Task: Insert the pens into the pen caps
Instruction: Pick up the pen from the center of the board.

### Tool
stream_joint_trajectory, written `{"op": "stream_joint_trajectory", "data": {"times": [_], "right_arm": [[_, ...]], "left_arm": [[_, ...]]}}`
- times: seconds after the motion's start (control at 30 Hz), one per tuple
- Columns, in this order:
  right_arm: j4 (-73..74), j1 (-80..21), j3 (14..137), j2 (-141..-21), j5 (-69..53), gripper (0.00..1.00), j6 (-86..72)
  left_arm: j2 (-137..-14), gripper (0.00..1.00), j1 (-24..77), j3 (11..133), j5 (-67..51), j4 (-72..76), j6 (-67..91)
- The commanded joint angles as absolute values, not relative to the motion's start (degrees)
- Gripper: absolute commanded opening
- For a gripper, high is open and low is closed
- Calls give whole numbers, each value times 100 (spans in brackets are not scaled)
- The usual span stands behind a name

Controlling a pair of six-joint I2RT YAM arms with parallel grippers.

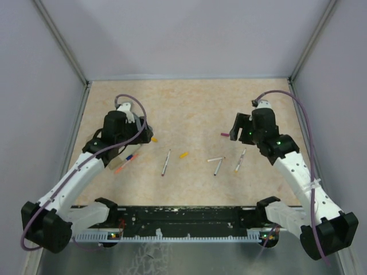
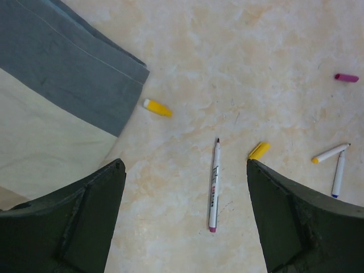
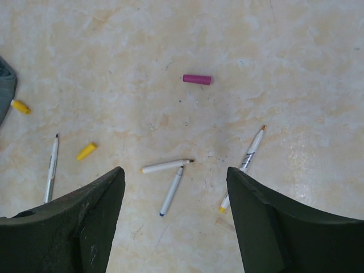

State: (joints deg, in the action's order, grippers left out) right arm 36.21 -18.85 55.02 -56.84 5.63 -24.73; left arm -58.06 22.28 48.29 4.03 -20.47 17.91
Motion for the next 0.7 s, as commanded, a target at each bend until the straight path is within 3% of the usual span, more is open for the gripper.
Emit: {"op": "stream_joint_trajectory", "data": {"times": [0.0,0.3,0.67], "right_arm": [[3540,-1808,5511,-5534,234,72,-2409],[3276,-1791,5095,-5235,-175,70,-2292],[3003,-1793,4789,-5212,-565,67,-2359]], "left_arm": [[-6438,90,2561,5135,-222,-2630,1866],[-7174,87,3634,5037,411,-2717,2159],[-7914,85,4262,4888,733,-2707,2336]]}}
